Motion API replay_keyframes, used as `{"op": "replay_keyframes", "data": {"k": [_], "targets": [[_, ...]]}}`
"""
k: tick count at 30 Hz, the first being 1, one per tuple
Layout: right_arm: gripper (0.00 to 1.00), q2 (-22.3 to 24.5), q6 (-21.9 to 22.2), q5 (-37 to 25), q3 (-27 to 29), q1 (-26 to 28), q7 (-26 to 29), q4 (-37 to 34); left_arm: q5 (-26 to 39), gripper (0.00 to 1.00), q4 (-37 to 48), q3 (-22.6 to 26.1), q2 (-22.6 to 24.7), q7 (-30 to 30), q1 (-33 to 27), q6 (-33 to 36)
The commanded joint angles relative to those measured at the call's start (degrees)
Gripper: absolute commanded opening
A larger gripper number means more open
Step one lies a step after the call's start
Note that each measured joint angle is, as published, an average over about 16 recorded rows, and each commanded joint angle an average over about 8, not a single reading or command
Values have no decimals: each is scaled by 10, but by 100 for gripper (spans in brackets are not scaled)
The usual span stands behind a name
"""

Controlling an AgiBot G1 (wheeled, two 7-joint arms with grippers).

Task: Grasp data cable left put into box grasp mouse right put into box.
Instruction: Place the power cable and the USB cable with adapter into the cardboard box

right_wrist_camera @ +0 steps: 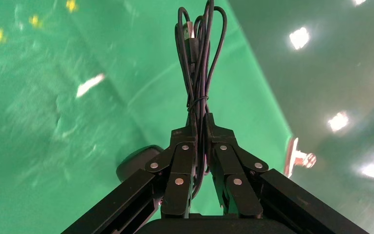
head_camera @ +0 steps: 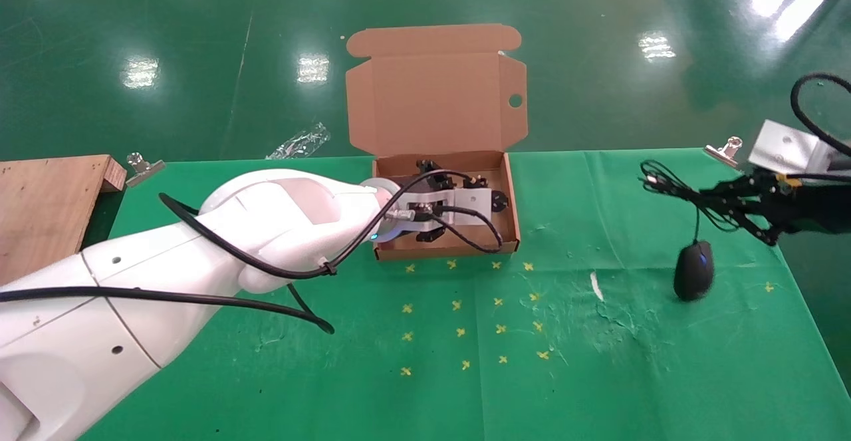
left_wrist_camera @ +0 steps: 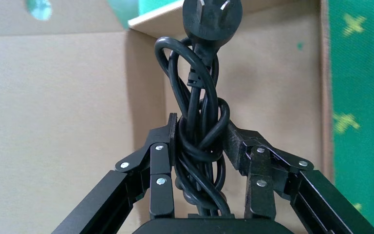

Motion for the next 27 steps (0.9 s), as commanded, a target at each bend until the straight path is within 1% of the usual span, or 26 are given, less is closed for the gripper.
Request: {"op": "replay_keyframes", "data": {"k": [1, 7, 13, 17, 21, 27], "targets": [[0, 1, 3, 2, 3, 2, 6, 11, -10, 100, 5, 19, 0, -8, -8, -9], [0, -10, 4, 11, 8, 13, 17, 32, -33, 100, 16, 49, -2, -33, -27, -24], [0, -38, 8, 22, 12, 36, 16, 49, -59, 100, 67, 44, -20, -65, -63, -21], [0, -74, 10, 34, 9, 51, 2, 47, -53, 100, 104, 37, -47, -84, -87, -11], [0, -122, 9, 55, 3, 58, -19, 26, -36, 100, 119, 34, -69, -102, -98, -2], [0, -193, 1, 85, -10, 60, -58, -32, -16, 100, 110, 35, -75, -123, -98, 4]]}}
